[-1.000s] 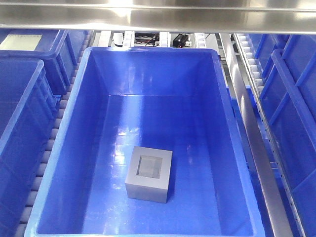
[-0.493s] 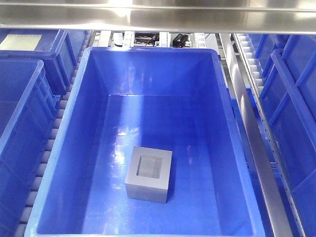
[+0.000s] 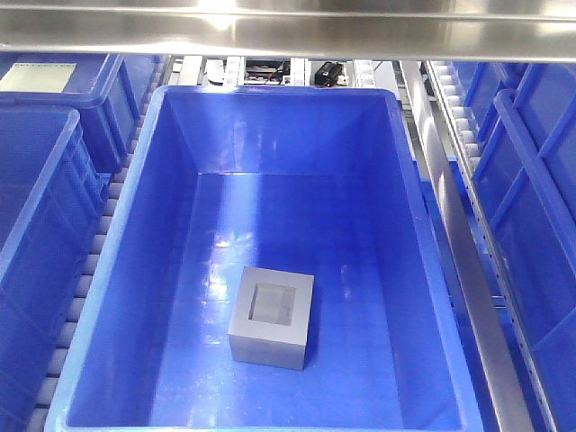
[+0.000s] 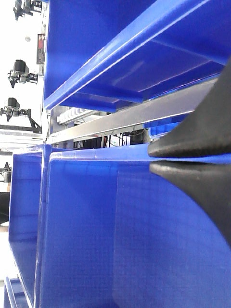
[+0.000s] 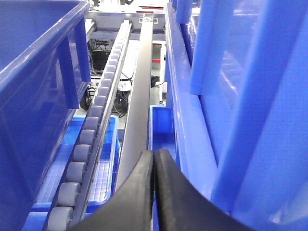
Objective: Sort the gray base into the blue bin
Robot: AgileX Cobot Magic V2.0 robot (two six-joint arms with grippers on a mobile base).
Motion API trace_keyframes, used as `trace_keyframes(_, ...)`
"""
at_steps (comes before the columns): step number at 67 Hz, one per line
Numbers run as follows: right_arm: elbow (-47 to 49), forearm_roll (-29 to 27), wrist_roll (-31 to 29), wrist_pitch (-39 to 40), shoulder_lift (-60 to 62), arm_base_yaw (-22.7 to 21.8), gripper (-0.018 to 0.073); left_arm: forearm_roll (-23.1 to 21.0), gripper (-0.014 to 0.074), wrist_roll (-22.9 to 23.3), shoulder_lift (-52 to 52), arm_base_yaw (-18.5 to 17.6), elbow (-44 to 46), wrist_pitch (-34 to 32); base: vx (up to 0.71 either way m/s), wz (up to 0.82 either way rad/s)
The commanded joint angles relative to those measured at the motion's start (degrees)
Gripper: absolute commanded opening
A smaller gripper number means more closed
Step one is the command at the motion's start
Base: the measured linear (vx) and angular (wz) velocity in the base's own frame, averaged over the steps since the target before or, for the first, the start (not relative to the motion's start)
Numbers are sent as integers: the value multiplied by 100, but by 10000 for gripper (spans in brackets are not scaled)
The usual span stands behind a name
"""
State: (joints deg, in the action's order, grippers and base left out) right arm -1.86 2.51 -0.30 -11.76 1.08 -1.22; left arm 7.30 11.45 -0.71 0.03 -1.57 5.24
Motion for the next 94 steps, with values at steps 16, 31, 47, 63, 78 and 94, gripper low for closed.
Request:
trace_keyframes(16,-26,49,-39,452,40,-26,-5,-15,-7,30,-98,-12,62,-456,0,0)
trace_keyframes(31,-26,49,-39,452,40,-26,-5,-4,-7,30,-98,-12,62,-456,0,0)
trace_keyframes(47,-26,49,-39,452,40,-26,-5,1,-7,30,-98,-7,62,-456,0,0)
trace_keyframes(63,-26,49,-39,452,40,-26,-5,1,-7,30,-98,-7,62,-456,0,0)
trace_keyframes(78,-26,49,-39,464,40,-26,-5,1,-7,30,-98,-7,62,-456,0,0)
trace_keyframes(94,-26,49,-39,464,40,-26,-5,1,-7,30,-98,-7,62,-456,0,0)
